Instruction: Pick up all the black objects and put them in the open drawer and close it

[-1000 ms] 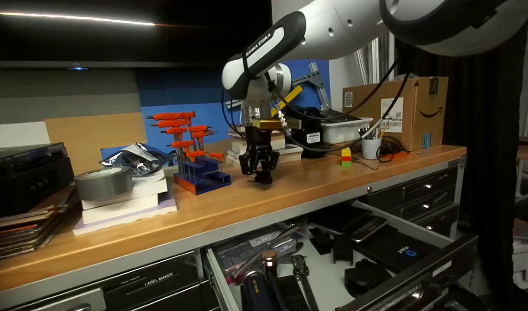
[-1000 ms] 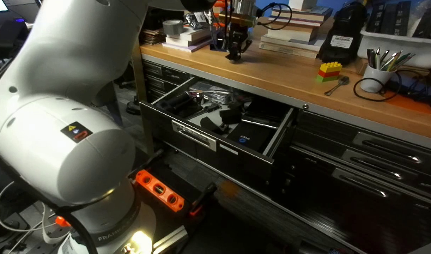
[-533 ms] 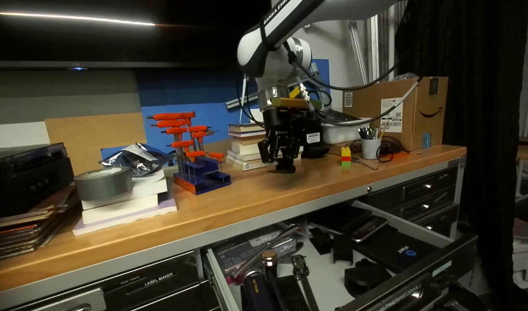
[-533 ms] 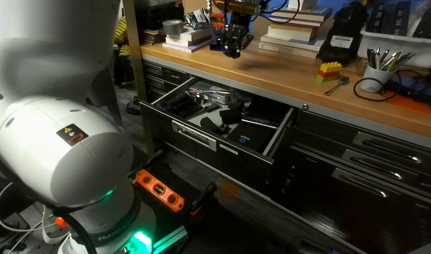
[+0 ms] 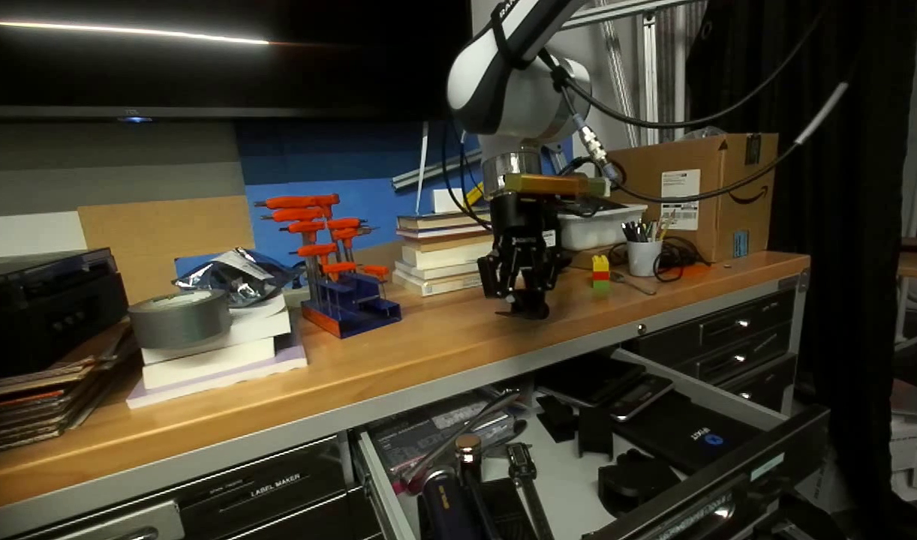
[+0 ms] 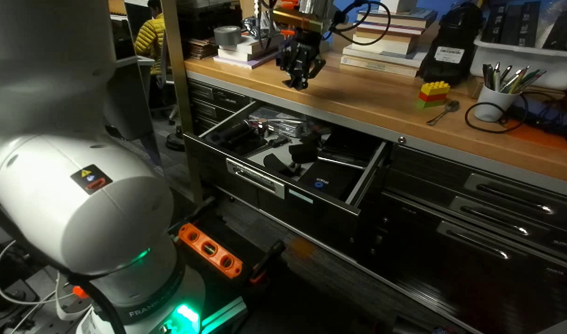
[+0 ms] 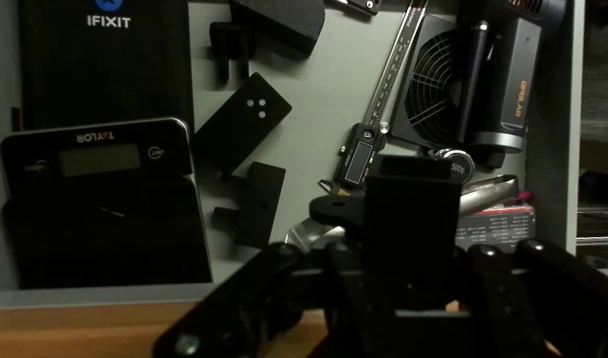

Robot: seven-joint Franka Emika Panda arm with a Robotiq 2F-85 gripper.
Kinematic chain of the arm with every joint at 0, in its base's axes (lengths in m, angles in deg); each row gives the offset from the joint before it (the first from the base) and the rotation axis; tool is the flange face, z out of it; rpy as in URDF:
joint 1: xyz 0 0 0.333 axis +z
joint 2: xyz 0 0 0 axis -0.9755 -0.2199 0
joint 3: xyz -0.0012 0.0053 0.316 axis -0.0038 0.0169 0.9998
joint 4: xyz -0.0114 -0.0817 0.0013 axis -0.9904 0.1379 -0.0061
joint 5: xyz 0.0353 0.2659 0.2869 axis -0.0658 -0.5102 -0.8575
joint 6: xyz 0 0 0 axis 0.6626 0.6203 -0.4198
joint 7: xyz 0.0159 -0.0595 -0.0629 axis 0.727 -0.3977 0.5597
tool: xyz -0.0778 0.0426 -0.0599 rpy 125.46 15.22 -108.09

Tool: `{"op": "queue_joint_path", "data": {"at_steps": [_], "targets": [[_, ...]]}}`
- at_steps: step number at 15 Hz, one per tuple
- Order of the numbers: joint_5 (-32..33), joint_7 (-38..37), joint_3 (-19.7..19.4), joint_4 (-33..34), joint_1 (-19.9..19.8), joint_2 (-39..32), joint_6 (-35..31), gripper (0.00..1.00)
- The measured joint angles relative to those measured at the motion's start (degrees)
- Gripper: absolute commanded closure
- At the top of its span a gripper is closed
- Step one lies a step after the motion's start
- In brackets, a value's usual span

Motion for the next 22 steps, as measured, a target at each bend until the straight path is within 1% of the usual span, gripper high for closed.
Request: {"op": "queue_joint_path", "data": {"at_steps": [8, 11, 13, 15, 18, 22], "targets": [[-0.12, -8.11, 0.51, -26.57, 1.25, 9.03, -24.08, 0.85], [-0.09, -10.83, 0.63, -33.86, 1.77, 10.78, -31.83, 0.86], [0.87, -13.34, 0.67, -37.15, 2.18, 10.97, -37.05, 0.85], [2.27, -16.00, 0.68, -39.24, 2.60, 10.85, -40.58, 0.85], [5.28, -20.31, 0.68, -40.86, 3.18, 10.43, -43.61, 0.85], [7.89, -24.32, 0.67, -41.16, 3.68, 9.13, -45.40, 0.86]]}}
